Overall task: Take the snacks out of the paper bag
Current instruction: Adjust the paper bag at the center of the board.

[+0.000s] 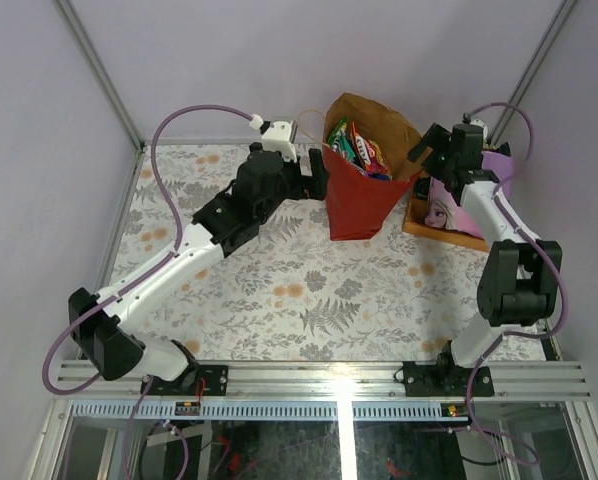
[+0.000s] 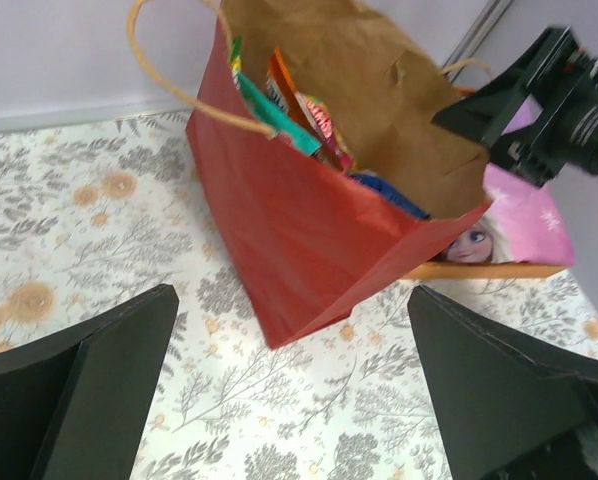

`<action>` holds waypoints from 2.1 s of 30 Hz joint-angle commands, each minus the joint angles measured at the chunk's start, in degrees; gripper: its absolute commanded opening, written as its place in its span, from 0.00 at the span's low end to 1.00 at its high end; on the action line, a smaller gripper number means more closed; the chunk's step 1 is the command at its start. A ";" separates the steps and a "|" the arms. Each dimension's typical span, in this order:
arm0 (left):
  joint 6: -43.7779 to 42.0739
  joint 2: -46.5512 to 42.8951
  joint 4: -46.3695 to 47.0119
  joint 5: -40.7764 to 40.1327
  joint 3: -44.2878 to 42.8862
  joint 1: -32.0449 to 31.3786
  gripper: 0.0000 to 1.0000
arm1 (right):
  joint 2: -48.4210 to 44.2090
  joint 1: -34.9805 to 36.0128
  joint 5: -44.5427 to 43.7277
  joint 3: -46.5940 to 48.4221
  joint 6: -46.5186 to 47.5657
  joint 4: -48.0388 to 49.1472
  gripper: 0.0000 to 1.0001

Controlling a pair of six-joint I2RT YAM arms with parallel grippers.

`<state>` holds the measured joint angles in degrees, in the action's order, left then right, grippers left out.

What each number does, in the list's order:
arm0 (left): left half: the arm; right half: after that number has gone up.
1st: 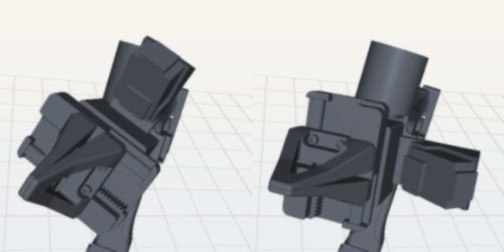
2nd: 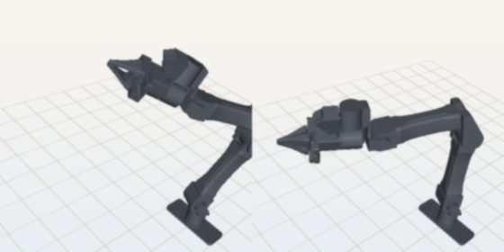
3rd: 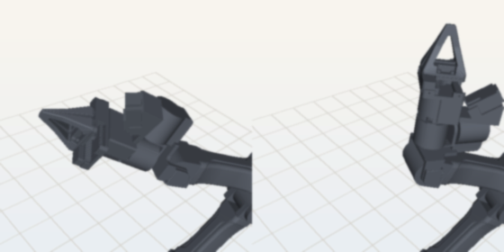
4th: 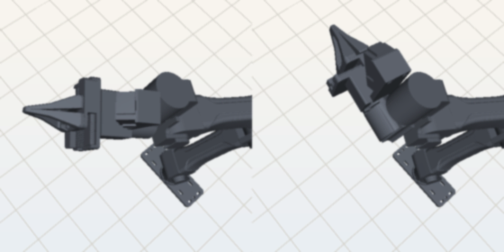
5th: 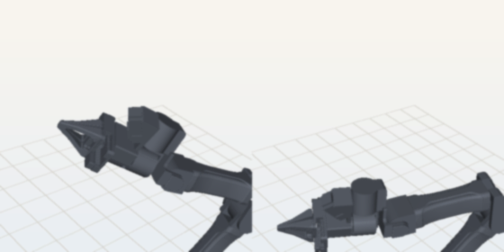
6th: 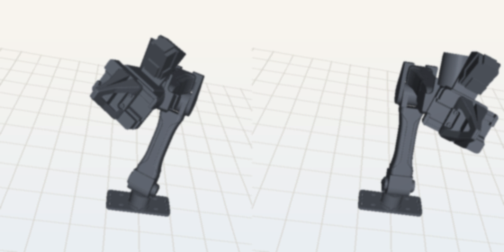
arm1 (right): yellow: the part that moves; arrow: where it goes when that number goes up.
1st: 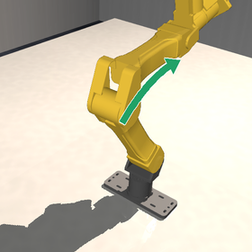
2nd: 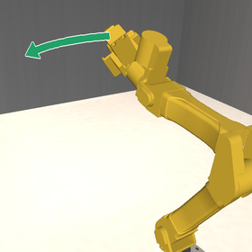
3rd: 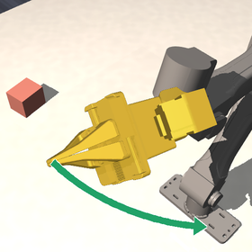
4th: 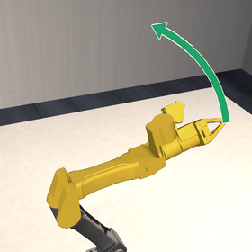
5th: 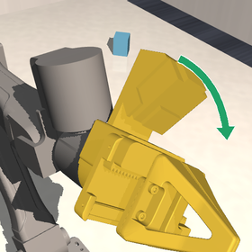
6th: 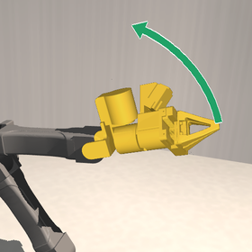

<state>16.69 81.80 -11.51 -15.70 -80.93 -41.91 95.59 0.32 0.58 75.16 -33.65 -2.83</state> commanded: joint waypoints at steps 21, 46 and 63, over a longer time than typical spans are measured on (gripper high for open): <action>7.03 -5.52 0.45 4.43 9.09 8.02 0.98 | 9.39 2.14 13.57 28.23 12.41 -10.40 0.00; 10.72 -6.64 4.28 3.57 15.38 8.10 0.90 | 16.66 21.97 20.69 51.55 52.17 -36.70 0.00; 11.45 -10.56 10.41 6.07 26.53 8.71 0.93 | -16.11 25.92 32.37 12.05 43.41 -12.61 1.00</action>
<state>27.33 75.94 -7.79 -9.34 -58.89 -33.63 87.72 25.98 29.45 93.43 13.74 -28.10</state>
